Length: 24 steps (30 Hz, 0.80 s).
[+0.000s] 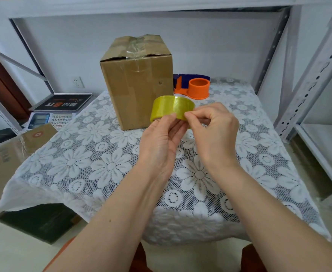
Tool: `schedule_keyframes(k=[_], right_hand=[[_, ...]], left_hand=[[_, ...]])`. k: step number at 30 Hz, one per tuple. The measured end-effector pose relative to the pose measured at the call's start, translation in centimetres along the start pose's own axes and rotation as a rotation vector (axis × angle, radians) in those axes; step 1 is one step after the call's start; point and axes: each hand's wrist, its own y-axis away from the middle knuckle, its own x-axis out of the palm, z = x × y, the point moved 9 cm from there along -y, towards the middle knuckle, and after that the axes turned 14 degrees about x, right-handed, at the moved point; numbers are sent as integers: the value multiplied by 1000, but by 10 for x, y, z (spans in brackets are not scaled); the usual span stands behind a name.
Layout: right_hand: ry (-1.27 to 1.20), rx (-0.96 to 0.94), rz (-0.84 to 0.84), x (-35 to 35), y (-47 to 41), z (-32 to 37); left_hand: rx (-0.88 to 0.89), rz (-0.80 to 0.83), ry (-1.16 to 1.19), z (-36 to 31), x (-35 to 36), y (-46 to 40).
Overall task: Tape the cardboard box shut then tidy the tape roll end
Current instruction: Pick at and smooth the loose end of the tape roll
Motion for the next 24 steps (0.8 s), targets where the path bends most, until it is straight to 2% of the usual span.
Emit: schedule_keyframes(k=[10,15,20,24], right_hand=[[5,29,-9,1,0,-2],[10,67,-40,-5,-6,-5],[-106,176,58,-7,-10,-11],[-129,153,96,3,-3,-10]], left_hand=[[-8,-19,0,-1,-3,2],[0,27,-41,-2,0,3],[3,23,-44,-3,1,2],[6,3,26,-1,1,0]])
